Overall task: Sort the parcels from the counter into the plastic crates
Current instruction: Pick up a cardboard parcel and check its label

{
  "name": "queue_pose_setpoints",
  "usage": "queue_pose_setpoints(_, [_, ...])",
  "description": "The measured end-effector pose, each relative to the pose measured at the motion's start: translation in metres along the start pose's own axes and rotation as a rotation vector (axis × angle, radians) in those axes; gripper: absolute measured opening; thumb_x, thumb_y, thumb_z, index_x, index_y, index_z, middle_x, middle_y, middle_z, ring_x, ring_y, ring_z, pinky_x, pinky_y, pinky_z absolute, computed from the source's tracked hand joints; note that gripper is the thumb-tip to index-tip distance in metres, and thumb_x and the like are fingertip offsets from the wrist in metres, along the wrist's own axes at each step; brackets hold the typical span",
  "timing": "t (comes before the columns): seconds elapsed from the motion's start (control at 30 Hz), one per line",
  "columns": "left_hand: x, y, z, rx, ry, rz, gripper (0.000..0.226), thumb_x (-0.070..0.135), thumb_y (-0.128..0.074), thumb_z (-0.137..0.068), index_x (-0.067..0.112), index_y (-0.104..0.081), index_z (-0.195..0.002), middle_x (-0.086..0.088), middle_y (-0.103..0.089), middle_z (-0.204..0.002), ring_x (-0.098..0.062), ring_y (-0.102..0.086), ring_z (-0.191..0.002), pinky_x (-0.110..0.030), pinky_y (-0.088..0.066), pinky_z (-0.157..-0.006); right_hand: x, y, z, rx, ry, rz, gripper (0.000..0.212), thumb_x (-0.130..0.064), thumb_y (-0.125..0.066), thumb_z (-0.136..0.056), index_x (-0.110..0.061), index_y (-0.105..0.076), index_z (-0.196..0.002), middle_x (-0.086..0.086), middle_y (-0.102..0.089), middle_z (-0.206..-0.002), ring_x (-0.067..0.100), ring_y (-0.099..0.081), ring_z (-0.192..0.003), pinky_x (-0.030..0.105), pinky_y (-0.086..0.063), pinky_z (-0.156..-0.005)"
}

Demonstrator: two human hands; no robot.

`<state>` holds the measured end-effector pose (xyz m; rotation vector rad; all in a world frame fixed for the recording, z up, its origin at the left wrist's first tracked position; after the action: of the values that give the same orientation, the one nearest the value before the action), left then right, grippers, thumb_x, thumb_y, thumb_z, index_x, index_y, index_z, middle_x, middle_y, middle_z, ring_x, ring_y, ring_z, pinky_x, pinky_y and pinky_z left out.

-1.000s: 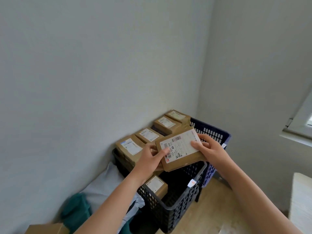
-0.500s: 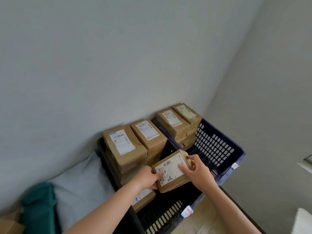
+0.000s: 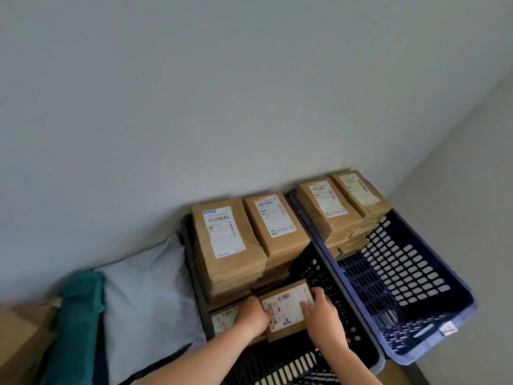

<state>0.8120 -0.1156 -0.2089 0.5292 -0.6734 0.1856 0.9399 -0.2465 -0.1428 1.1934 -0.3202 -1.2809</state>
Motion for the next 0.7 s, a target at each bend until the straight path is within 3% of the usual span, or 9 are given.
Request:
queue_pose_setpoints(0.1, [0.002, -0.004, -0.006, 0.053, 0.034, 0.000, 0.030, 0.034, -0.064, -0.104, 0.016, -0.062, -0.127, -0.001, -0.068, -0.132, -0.022, -0.066, -0.123, -0.030, -0.052, -0.099, 0.000, -0.004, -0.023, -0.010, 0.003, 0.023, 0.040, -0.028, -0.049, -0.109, -0.015, -0.035, -0.144, 0.013, -0.065, -0.125, 0.027, -0.067, -0.105, 0.034, -0.056, -0.076])
queue_pose_setpoints(0.23, [0.004, -0.009, -0.009, 0.130, 0.105, 0.031, 0.027, 0.031, -0.068, -0.101, 0.016, -0.064, -0.124, -0.002, -0.069, -0.131, -0.022, -0.066, -0.122, -0.032, -0.053, -0.098, 0.002, -0.017, -0.053, -0.110, 0.107, 0.236, 0.048, -0.031, -0.046, -0.110, -0.010, -0.031, -0.151, 0.015, -0.051, -0.151, 0.027, -0.055, -0.136, 0.039, -0.049, -0.109])
queue_pose_setpoints(0.33, [0.007, -0.012, -0.008, 0.190, 0.146, 0.054, 0.015, 0.026, -0.071, -0.099, 0.018, -0.062, -0.109, -0.001, -0.069, -0.124, -0.022, -0.066, -0.118, -0.025, -0.050, -0.084, 0.002, -0.021, -0.068, -0.177, 0.130, 0.250, 0.050, -0.029, -0.046, -0.110, -0.005, -0.032, -0.152, 0.018, -0.044, -0.154, 0.031, -0.049, -0.140, 0.039, -0.043, -0.114])
queue_pose_setpoints(0.43, [0.009, -0.017, -0.008, 0.225, 0.172, 0.114, 0.017, 0.022, -0.073, -0.098, 0.016, -0.065, -0.112, -0.003, -0.071, -0.123, -0.018, -0.066, -0.105, -0.011, -0.046, -0.058, 0.003, -0.021, -0.076, -0.248, 0.147, 0.166, 0.052, -0.023, -0.049, -0.109, -0.001, -0.032, -0.153, 0.022, -0.043, -0.153, 0.037, -0.046, -0.140, 0.038, -0.040, -0.111])
queue_pose_setpoints(0.47, [0.010, -0.019, -0.006, 0.241, 0.183, 0.136, 0.021, 0.023, -0.075, -0.097, 0.016, -0.064, -0.114, -0.003, -0.071, -0.122, -0.018, -0.067, -0.104, -0.011, -0.046, -0.056, 0.005, -0.021, -0.079, -0.262, 0.156, 0.156, 0.055, -0.022, -0.050, -0.109, 0.000, -0.030, -0.155, 0.022, -0.040, -0.155, 0.037, -0.044, -0.142, 0.038, -0.039, -0.112])
queue_pose_setpoints(0.57, [0.012, -0.029, -0.006, 0.295, 0.214, 0.197, 0.028, 0.026, -0.080, -0.093, 0.019, -0.062, -0.114, 0.001, -0.072, -0.122, -0.018, -0.069, -0.113, -0.021, -0.047, -0.079, 0.012, -0.026, -0.081, -0.305, 0.191, 0.129, 0.064, -0.023, -0.053, -0.107, 0.000, -0.022, -0.159, 0.022, -0.030, -0.162, 0.037, -0.035, -0.149, 0.041, -0.031, -0.119])
queue_pose_setpoints(0.7, [0.014, -0.043, -0.001, 0.373, 0.225, 0.222, 0.025, 0.022, -0.079, -0.093, 0.020, -0.066, -0.114, 0.002, -0.073, -0.123, -0.014, -0.069, -0.108, -0.022, -0.047, -0.083, 0.021, -0.029, -0.080, -0.304, 0.181, 0.059, 0.063, -0.019, -0.049, -0.108, -0.005, -0.018, -0.162, 0.017, -0.028, -0.166, 0.033, -0.033, -0.151, 0.039, -0.030, -0.119])
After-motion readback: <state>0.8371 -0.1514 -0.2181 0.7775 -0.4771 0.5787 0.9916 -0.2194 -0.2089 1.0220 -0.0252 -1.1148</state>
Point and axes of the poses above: each hand's wrist, its own z-axis away from the middle knuckle, its own y-axis out of the back of the hand, x = y × z, the point moved 4 cm from there along -z, towards the middle knuckle
